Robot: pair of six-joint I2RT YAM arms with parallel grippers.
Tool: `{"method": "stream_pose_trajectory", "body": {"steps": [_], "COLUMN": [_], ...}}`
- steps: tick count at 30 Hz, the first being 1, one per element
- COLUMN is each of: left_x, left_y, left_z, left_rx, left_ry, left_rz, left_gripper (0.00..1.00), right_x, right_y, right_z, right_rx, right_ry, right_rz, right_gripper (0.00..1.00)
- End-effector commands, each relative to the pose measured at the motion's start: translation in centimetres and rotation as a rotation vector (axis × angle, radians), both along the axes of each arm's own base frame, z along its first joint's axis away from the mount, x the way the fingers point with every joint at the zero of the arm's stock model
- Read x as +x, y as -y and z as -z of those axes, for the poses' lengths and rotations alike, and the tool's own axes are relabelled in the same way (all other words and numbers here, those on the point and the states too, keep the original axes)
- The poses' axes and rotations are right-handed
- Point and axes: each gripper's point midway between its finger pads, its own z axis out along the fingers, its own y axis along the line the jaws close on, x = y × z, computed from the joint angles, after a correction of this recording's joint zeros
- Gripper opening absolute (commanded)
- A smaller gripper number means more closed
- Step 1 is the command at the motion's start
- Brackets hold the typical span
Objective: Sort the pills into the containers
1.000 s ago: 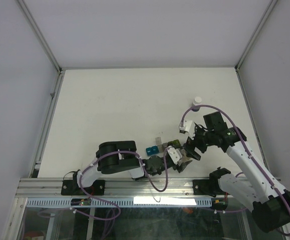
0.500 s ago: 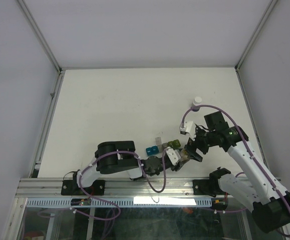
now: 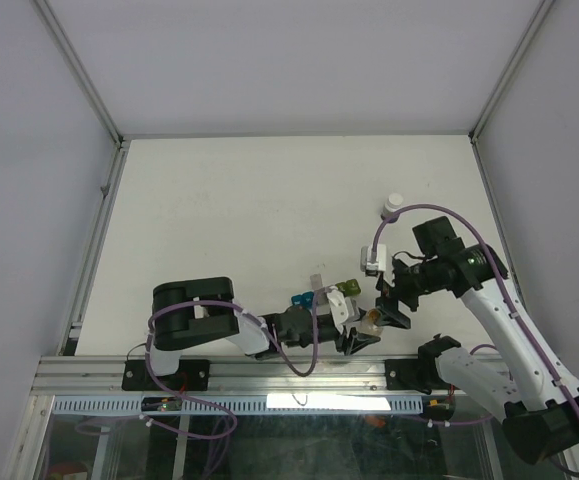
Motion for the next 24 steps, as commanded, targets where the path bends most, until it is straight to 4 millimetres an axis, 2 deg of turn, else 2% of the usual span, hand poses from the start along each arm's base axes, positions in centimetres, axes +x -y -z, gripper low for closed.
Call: {"method": "stream_pose_trajectory", "body": {"steps": [1,6,15,21,24], "left_x": [-1.2,-1.2,-1.1,-0.9,-0.8], "left_y": [0.9,1.2,0.4,0.2,0.3], "left_z": [-2.2,-2.2,-3.5,-4.0,-4.0], "left_rx": [-0.004,0.017,-0.022,-0.026,-0.022], "left_ry": [-0.092,-0.125,-0.112,-0.11,-0.112], "left_rz": [0.053,0.049,0.037,0.032,0.022], "left_gripper": [0.0,0.0,0.0,0.0,0.0], "right_x": [-1.3,-2.1,-0.6,-0.3,-0.4], "right_y": [-1.0,-0.9,-0.6,-1.0,-1.2], "right_z": [-2.1,-1.4,0.4,0.8,0.7], "right_rx": [0.08,0.074,0.011,-0.006,-0.006], "right_ry": [0.011,-0.015,-0.006,-0.021,-0.019], "right_rz": [-0.093,-0.137,-0.075,-0.081,-0.089], "right_gripper": [0.86,0.86,0.85,0.84,0.79]}}
